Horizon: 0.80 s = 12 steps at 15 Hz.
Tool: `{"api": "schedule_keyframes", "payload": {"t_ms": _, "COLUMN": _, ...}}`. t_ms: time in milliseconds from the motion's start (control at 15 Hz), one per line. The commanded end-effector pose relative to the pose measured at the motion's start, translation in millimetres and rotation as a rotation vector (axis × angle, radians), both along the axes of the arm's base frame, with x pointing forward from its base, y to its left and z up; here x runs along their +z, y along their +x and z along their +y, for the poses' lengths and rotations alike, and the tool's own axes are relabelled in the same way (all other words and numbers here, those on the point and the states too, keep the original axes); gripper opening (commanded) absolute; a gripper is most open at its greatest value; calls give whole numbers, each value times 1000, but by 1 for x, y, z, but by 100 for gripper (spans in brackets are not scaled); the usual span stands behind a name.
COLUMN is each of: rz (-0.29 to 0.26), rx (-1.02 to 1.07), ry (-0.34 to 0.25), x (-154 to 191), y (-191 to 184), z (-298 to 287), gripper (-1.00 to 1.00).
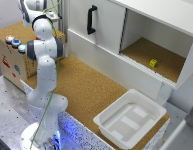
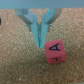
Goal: Grasp the pink block
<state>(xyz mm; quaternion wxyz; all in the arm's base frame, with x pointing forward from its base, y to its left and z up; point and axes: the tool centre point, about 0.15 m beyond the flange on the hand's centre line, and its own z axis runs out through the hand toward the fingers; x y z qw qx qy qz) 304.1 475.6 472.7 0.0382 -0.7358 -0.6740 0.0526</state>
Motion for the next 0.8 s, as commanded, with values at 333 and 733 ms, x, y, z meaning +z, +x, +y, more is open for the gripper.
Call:
{"api": "schedule_keyframes", "payload": {"t_ms": 333, "rz": -220, "rx": 126, "ry": 127, "x": -20, "y": -5, "z": -16, "gripper": 100}}
{"api": "schedule_keyframes", "payload": {"t_ms": 733, "rz": -239, "rx": 169, "ry": 146, "x": -41, "y": 25, "z": -19, "gripper": 100}}
